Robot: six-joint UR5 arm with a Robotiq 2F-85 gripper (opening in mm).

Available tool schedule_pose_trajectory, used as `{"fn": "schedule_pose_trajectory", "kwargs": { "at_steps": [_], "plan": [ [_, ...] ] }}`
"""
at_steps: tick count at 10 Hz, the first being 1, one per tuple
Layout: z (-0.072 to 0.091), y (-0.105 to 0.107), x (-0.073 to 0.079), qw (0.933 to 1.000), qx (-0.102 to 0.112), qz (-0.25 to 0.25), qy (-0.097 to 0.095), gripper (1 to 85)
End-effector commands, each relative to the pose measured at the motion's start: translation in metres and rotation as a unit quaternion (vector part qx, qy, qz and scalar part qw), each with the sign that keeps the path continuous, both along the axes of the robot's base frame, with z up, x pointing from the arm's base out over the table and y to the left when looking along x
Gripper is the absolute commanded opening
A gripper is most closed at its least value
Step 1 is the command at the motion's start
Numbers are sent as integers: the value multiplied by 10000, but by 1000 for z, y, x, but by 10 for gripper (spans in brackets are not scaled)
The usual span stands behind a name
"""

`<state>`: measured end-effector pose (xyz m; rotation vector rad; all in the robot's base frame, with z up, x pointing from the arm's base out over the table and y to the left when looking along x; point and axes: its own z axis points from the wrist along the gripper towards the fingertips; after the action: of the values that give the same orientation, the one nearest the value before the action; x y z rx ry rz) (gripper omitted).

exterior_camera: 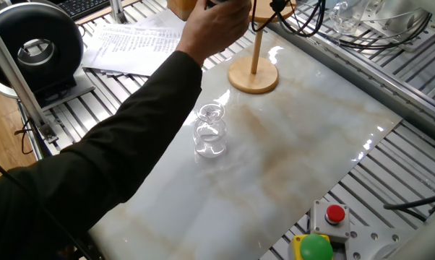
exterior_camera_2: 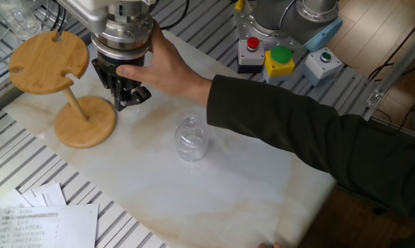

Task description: Put the glass cup onto the shelf

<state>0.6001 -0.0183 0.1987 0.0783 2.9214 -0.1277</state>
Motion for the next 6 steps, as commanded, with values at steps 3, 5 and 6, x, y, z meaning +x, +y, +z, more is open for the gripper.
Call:
{"fn": "schedule_pose_trajectory", "kwargs": {
  "at_steps": [3,5,6],
  "plan": [
    [-2,15,-11,9994,318,-25,161,13],
    [1,16,-15,9988,403,7,278,13],
    [1,19,-17,9984,476,-15,308,13]
  ]
}}
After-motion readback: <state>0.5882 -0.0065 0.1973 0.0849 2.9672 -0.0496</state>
